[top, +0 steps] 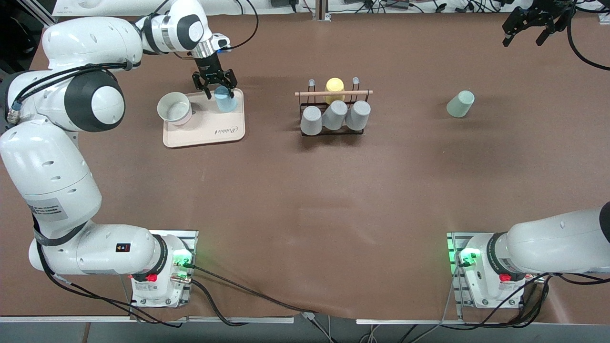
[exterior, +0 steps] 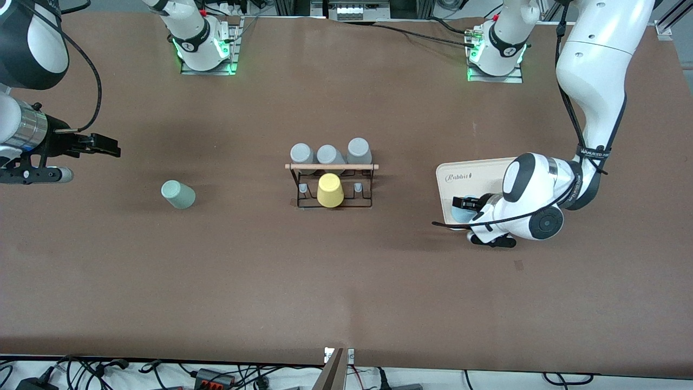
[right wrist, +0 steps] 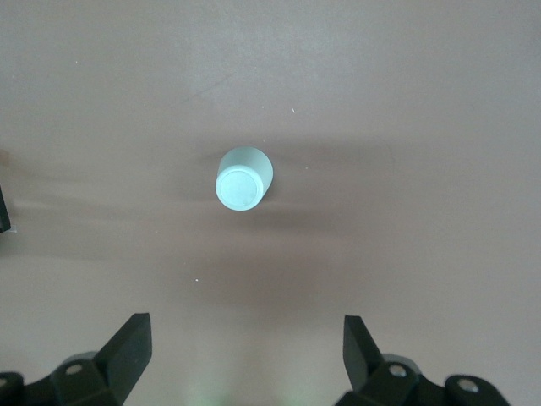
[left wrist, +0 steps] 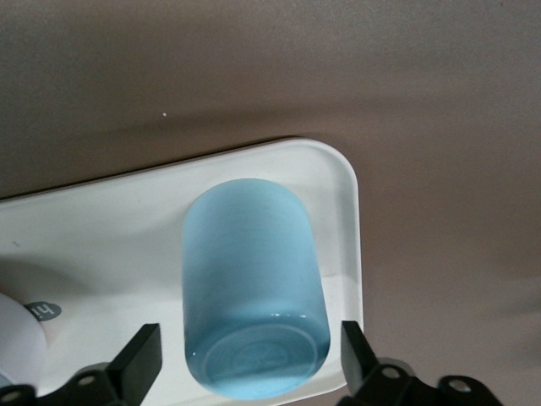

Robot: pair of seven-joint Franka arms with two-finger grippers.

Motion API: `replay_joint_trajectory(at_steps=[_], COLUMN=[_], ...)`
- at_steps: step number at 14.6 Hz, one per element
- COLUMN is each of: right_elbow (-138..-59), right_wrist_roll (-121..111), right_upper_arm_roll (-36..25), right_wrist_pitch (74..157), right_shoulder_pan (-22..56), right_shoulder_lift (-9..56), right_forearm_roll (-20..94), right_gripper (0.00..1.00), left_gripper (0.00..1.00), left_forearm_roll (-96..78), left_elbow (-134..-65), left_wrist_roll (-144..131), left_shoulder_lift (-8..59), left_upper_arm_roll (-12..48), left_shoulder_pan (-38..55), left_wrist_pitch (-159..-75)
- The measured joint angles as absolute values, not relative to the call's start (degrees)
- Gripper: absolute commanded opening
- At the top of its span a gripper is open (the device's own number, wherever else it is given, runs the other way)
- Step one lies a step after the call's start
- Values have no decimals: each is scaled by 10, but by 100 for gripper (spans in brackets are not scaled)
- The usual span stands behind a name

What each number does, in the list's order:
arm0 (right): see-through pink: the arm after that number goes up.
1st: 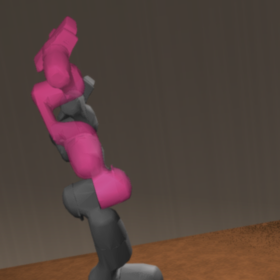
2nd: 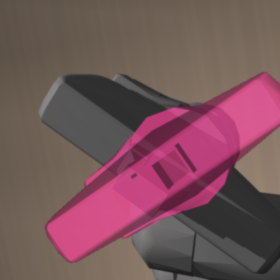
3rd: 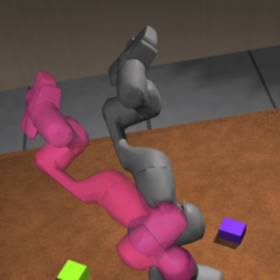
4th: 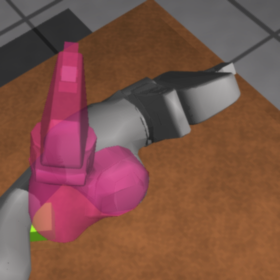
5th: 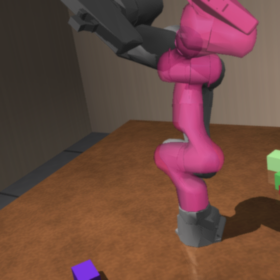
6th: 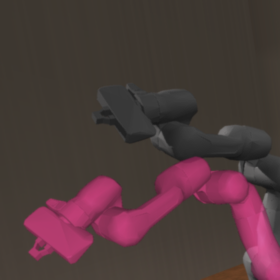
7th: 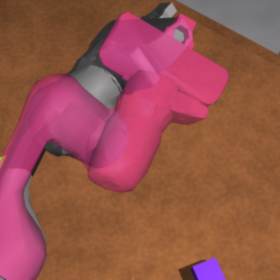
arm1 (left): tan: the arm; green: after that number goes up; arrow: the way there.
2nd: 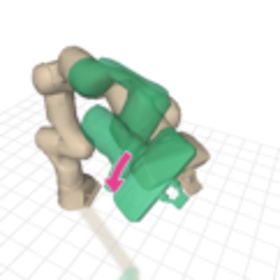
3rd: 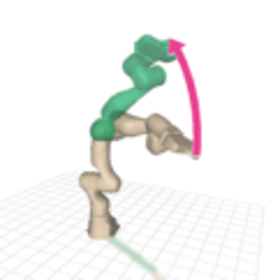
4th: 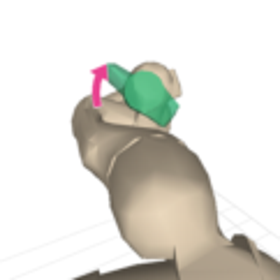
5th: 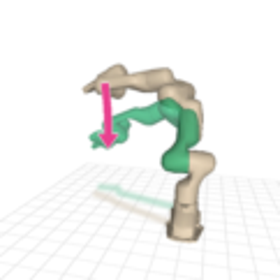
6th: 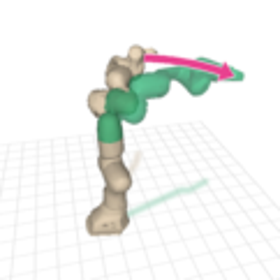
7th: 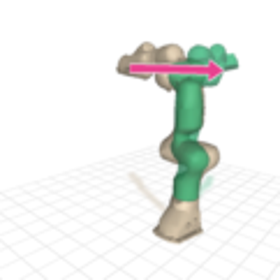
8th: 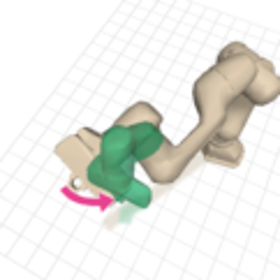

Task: Hang scattered cups on rack with three cups
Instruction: 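Close the left gripper on the blue cup while the right gripper approaches, then carry the blue cup to the rack while the right gripper grasps the pale cup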

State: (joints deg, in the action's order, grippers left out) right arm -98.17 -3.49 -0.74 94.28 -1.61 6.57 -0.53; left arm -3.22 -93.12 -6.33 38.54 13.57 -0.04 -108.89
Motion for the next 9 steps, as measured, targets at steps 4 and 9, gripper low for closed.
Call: replay_joint_trajectory(at_steps=[4, 9], right_elbow=[-982, -983], right_wrist_roll=[-35, -35], right_upper_arm_roll=[-8, -8], right_wrist_pitch=[943, 943], right_shoulder_pan=[-17, -17], right_shoulder_lift=[66, 67], right_forearm_roll=[-5, -6], right_gripper=[100, 100], left_gripper=[40, 26], left_forearm_roll=[-32, -32], left_elbow=[-928, -910], left_wrist_roll=[-63, -63], left_shoulder_lift=[384, 378], left_upper_arm_roll=[136, 137], left_shoulder_pan=[3, 4], left_wrist_pitch=[-1090, -1093])
